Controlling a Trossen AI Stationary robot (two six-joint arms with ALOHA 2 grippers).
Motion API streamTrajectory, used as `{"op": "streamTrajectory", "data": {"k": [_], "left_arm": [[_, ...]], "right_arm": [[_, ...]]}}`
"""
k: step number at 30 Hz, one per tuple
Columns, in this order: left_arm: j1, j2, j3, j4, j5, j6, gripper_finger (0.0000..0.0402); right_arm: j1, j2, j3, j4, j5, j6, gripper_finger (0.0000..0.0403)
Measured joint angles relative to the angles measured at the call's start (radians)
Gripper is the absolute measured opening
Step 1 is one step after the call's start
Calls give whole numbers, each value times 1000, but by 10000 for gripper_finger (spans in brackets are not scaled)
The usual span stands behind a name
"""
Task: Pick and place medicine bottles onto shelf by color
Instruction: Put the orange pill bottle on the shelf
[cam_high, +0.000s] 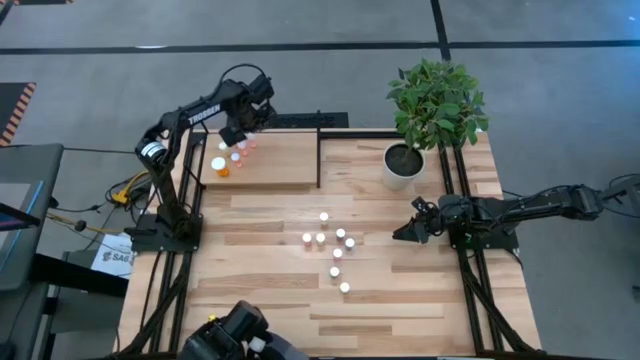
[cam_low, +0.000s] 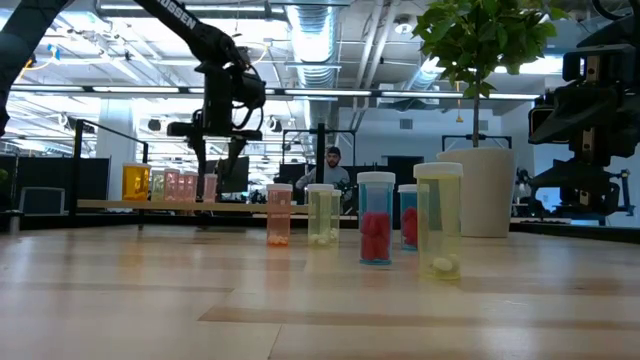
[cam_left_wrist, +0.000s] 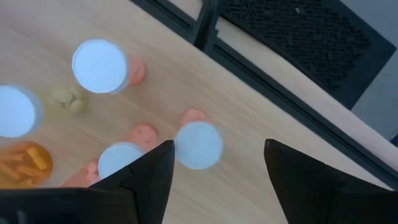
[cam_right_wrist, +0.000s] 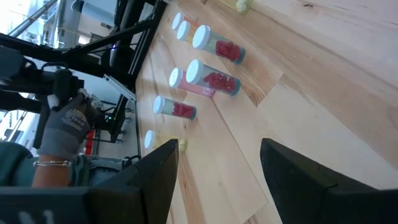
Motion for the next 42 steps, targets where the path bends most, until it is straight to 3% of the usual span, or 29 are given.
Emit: {"op": "streamTrajectory", "data": {"k": [12,18,28,36,42], "left_arm": [[-75,-2,147,-114,54,100,236],[-211,-2,152,-146,114,96,236],[-475,-2,148,-136,51,34,236],[-648,-2,148,-132,-25,-136,236],[-779,-2,148,-110,-26,-318,236]], "right_arm": [[0,0,0,0,0,0,249],[0,0,0,0,0,0,249],[0,0,0,0,0,0,249],[0,0,0,0,0,0,249],[0,0,0,0,0,0,249]]}}
